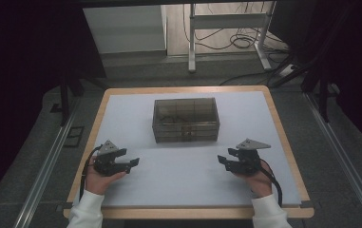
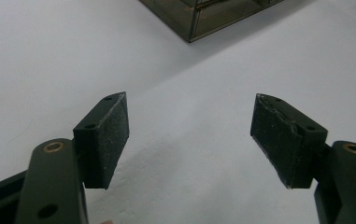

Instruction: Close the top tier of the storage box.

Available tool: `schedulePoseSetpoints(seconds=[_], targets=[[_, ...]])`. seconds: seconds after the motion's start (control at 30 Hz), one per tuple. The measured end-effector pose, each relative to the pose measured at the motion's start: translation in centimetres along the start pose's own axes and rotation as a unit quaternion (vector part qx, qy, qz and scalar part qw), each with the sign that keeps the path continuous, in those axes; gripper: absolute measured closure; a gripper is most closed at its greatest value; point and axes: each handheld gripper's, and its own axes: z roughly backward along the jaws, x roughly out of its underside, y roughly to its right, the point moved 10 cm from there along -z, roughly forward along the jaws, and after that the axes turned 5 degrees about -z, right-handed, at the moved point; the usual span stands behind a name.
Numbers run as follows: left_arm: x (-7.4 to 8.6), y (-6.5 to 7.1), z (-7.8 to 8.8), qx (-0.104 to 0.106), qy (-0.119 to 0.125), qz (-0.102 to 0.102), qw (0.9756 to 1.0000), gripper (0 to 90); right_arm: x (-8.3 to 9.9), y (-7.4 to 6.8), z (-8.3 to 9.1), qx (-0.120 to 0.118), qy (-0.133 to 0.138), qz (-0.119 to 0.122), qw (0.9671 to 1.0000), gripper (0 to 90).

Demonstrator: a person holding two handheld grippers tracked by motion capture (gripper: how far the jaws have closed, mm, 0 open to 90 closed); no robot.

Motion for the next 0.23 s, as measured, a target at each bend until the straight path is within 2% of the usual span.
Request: schedulePoseSetpoints(seconds=[0.23], targets=[[-0.13, 0.11, -0.03, 0.001, 0.001, -0.002, 1.0000, 28.2, -0.04, 0.14, 0.27, 0.000, 0.007, -0.004, 1.0000, 41.8]])
